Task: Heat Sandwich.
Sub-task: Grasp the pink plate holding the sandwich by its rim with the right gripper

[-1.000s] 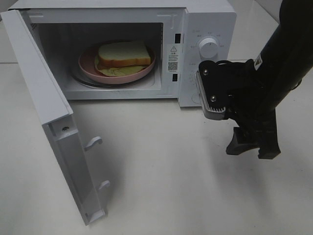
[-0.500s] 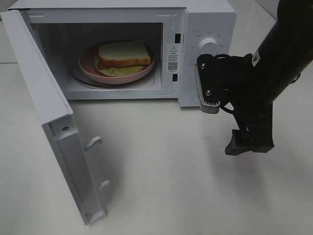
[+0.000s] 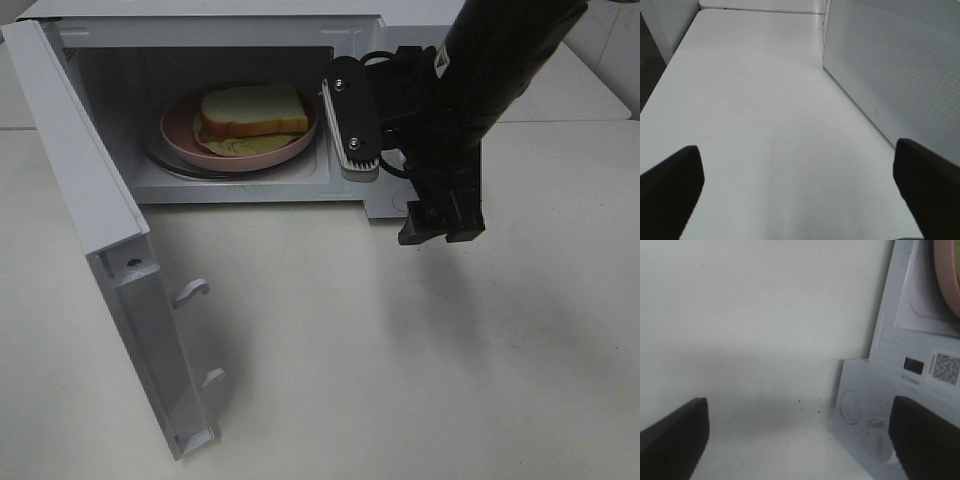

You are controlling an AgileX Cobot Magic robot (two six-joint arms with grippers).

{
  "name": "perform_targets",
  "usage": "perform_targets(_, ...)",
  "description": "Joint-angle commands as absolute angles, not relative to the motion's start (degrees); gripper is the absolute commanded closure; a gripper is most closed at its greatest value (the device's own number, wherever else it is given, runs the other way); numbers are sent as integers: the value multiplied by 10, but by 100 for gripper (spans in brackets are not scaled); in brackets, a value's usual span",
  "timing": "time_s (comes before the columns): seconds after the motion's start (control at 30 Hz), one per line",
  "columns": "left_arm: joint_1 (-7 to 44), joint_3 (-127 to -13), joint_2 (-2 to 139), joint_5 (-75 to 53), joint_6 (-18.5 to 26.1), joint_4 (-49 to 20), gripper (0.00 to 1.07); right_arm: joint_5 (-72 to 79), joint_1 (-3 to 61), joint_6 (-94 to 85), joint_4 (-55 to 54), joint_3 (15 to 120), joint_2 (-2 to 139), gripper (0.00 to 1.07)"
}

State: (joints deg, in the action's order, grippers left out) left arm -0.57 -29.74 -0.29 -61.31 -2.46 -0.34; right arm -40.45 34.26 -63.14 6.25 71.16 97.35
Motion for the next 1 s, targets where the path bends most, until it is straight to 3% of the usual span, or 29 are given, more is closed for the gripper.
perform_targets(0.03,-7,-297,-12,-614,-23,-8,9,-400,347,-635,65,724,983,16)
perform_targets(1.0,-7,-297,-12,-614,-23,-8,9,-274,368,-623,63,883,1153,21)
